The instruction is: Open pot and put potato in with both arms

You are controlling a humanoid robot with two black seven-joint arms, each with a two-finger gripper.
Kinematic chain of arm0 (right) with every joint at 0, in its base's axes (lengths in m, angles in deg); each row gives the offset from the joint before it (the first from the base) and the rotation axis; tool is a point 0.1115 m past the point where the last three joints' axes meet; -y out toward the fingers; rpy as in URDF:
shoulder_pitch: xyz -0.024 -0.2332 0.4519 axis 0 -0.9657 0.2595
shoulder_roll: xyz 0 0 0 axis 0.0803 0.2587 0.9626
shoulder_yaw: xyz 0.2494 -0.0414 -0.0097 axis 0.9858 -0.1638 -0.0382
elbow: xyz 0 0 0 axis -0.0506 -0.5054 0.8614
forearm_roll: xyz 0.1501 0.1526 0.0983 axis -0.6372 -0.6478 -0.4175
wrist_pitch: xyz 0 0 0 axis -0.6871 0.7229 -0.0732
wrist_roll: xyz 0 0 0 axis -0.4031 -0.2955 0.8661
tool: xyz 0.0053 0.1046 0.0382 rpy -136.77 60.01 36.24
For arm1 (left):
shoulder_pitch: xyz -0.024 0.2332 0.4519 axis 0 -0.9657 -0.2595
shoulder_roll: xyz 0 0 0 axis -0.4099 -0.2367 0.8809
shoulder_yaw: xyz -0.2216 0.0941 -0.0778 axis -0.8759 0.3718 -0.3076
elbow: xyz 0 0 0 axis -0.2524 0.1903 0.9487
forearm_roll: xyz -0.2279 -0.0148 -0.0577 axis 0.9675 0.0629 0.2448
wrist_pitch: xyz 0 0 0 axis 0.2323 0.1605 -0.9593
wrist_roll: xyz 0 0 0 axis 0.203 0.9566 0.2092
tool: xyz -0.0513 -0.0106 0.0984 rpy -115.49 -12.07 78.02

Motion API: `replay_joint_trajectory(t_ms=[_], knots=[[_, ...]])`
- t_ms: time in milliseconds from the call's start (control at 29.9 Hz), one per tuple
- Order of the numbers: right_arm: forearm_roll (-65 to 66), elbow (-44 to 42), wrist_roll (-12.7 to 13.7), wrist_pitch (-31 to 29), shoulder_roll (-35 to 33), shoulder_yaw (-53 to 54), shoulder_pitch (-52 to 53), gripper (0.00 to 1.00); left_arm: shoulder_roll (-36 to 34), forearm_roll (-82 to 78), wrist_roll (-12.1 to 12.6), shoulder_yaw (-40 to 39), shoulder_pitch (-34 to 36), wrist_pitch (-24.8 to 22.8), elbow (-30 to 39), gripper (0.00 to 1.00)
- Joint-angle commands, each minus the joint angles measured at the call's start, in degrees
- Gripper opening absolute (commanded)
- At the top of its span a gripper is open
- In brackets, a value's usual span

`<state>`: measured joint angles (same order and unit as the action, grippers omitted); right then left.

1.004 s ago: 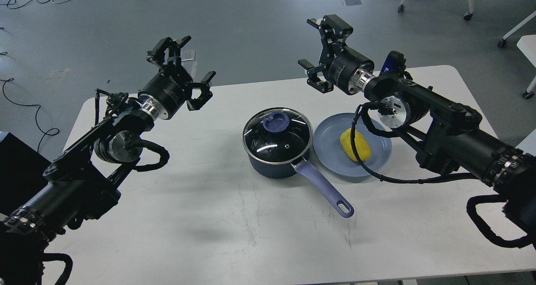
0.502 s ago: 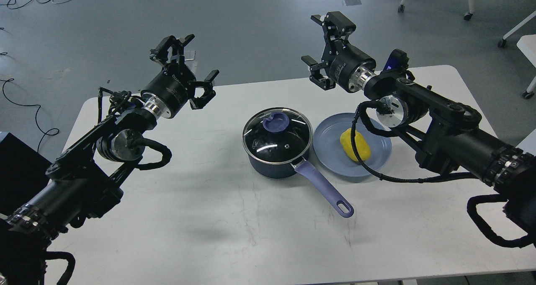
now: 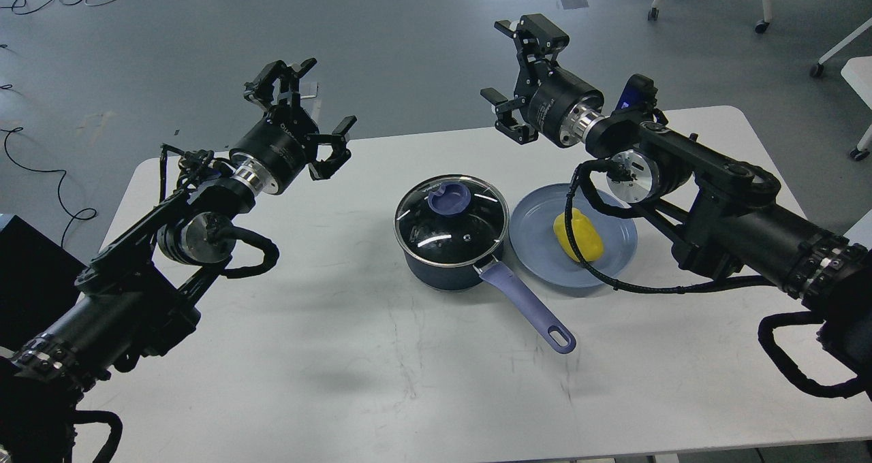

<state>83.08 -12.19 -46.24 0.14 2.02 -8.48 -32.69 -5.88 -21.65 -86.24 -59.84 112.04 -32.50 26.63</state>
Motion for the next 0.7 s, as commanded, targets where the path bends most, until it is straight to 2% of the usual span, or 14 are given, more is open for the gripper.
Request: replay_joint_trajectory(t_ms=[0,435,535,669], knots=[[-0.1,0.0,0.2,-0.2,-0.2,0.1,0.3,1.00,0.0,0.0,-0.3,-0.1,-0.1,0.2,0.0,0.98],[-0.1,0.0,0.2,-0.4,-0.2,0.3,-0.1,1.00,-0.3,-0.8,-0.7,0.3,-0.2,0.0,0.0,0.98],[-0.1,0.0,0.2,-0.4,-0.2,0.3,-0.1,1.00,-0.2,-1.8,-1.6,0.8,-0.2,0.7,0.0,0.98],[-0.1,0.0,0.2,-0.2,-0.2,0.3,-0.4,1.00,-0.5,-12.2,-5.1,0.7,0.4,1.3,0.2,0.98]])
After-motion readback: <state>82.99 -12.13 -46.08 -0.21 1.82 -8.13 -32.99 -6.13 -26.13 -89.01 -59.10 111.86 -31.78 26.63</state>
